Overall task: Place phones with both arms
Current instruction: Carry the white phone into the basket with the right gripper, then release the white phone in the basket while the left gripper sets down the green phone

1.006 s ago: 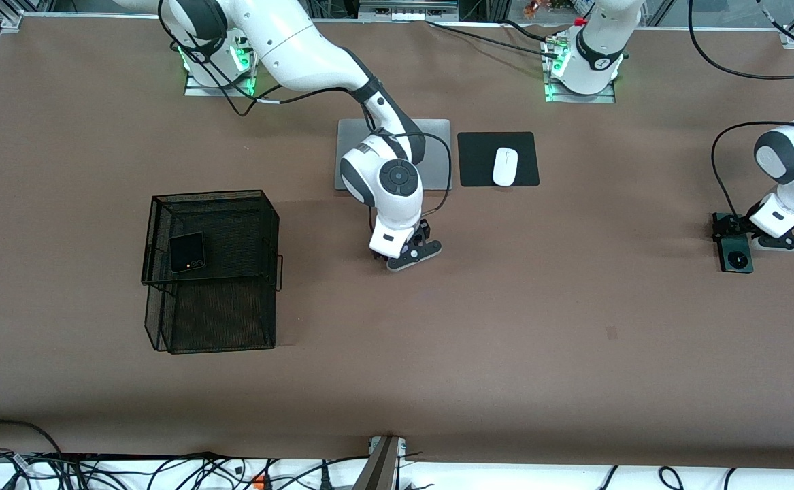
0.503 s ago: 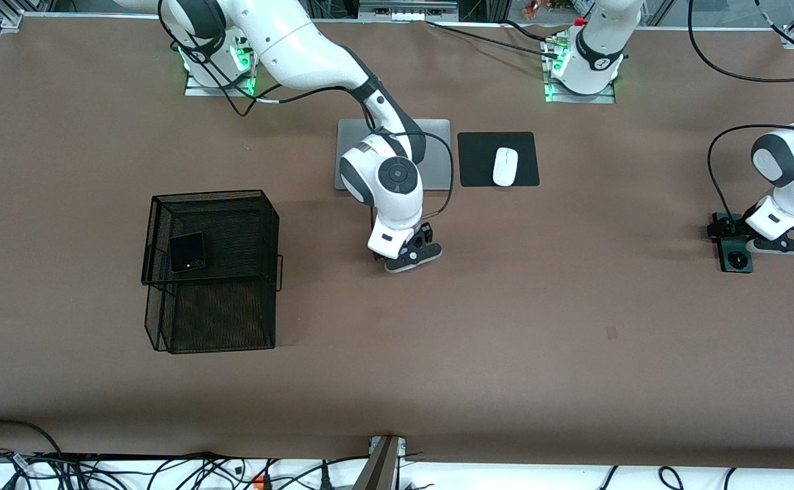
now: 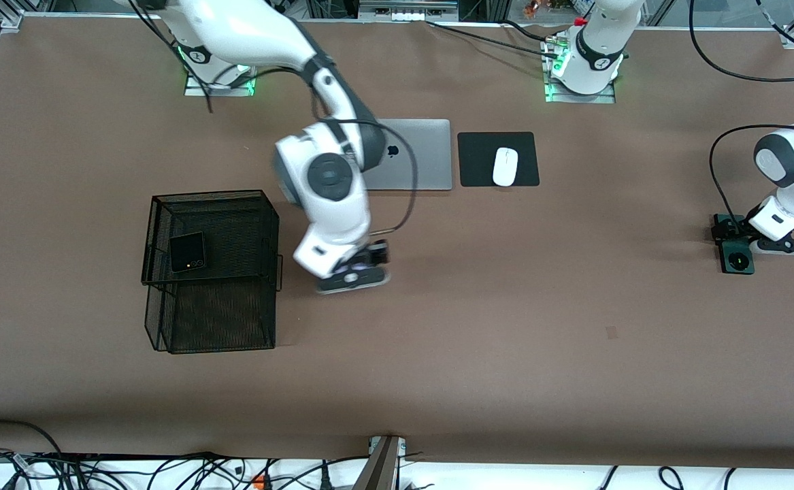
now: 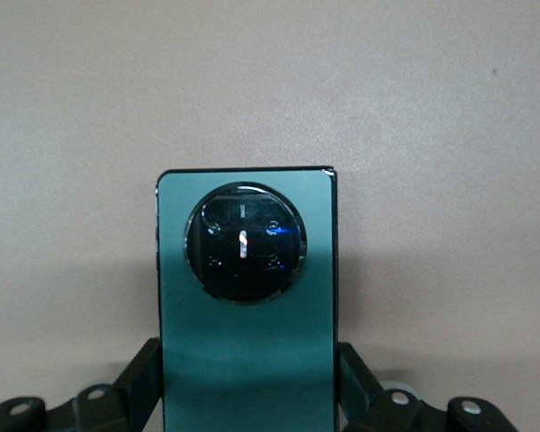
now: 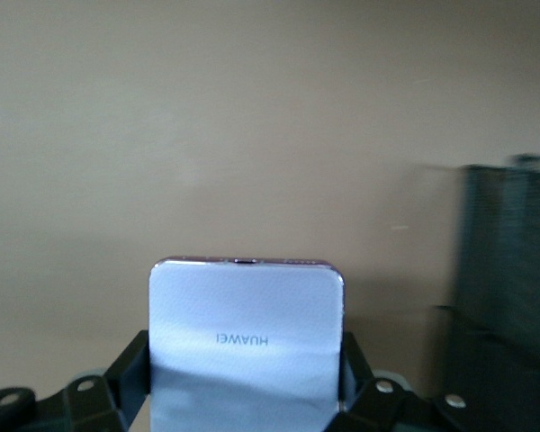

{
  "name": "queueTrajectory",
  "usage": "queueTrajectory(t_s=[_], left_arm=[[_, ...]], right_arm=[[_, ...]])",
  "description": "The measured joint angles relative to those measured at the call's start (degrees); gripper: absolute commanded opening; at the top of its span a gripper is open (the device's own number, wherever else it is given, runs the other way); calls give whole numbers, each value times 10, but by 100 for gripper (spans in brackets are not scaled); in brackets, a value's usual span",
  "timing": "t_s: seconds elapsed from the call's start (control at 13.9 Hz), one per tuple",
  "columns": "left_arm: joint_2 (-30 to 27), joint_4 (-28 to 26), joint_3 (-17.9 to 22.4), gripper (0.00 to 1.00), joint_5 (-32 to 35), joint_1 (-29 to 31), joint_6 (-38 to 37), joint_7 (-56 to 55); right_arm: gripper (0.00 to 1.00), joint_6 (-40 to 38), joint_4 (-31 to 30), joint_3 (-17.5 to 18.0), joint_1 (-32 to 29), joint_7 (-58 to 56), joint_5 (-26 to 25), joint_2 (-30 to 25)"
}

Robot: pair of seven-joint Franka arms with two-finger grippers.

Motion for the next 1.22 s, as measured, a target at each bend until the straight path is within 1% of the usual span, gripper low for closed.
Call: queueTrajectory(t_s=[0.07,0.14,0.22,0.29,0.43,0.65,0.72,0.86,1.01,1.15,1.22], left_arm=[[1,4,-1,10,0,0,-1,0],[1,10,-2,7,0,0,-9,0],[3,20,-3,2,0,0,-22,0],[6,32,-7,0,0,0,-38,0],[12,59,-15,0,0,-1,-74,-1],[14,82,-23,0,0,-1,-91,-5],[14,87,-26,0,0,-2,-91,-10],[15,94,-41,0,-2,-5,-92,-38],[16,99,-54,0,-2,-34,-93,-90],[16,101,-56,0,-2,-86,-96,-160],[17,102,-56,0,-2,-112,-100,-191]], right_arm=[[0,-14,-1,-25,-4,-25,0,-8],[0,-21,-2,-51,-7,-50,0,-11],[0,-23,-5,-70,-15,-69,1,-11],[0,-23,-8,-78,-32,-86,1,-11],[0,-21,-13,-80,-78,-121,2,-8],[0,-6,-18,-79,-130,-153,35,9],[0,-1,-19,-79,-142,-164,50,17],[0,6,-21,-79,-159,-188,101,34],[0,8,-29,-79,-161,-201,131,46],[0,9,-37,-76,-161,-202,135,52],[2,9,-42,-76,-161,-202,135,53]])
